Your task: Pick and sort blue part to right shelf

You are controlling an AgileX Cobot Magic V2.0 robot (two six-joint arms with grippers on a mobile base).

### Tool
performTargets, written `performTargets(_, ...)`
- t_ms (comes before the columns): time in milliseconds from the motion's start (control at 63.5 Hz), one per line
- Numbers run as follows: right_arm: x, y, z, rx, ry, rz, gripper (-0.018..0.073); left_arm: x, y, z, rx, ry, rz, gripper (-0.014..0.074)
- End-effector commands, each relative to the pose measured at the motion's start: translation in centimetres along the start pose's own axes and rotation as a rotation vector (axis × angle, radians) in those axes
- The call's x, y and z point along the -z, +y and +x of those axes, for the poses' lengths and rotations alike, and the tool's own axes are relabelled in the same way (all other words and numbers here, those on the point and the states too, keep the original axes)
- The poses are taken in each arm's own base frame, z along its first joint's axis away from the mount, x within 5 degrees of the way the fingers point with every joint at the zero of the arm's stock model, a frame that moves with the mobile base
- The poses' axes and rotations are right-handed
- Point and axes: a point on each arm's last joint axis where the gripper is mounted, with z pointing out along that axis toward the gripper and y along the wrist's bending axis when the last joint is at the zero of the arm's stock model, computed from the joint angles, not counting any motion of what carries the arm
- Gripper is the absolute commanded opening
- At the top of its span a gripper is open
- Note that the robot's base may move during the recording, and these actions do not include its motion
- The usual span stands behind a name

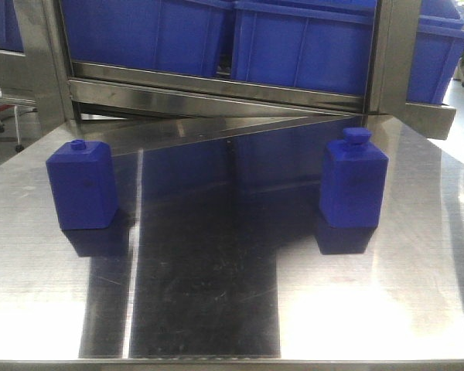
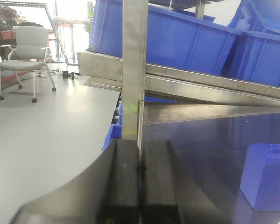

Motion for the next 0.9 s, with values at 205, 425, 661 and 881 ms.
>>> performTargets(205,-4.1,2.2,-5.6,-0.025,0.304,0.072,0.0616,0.1,0.1,0.0,0.018,-0.080,-0.001,0.0124)
performTargets(425,-7.4,6.5,-8.8,0.046,0.507,0.070,0.0611,0.1,0.1,0.0,0.018,-0.080,-0.001,0.0124)
performTargets(661,-11.5,10.6,-10.8,0.024,0.581,0.094,0.0611,0.1,0.1,0.0,0.018,-0.080,-0.001,0.0124)
performTargets(881,-14.3,11.9,-11.5,0.056,0.608,0.128,0.0611,0.1,0.1,0.0,0.018,-0.080,-0.001,0.0124)
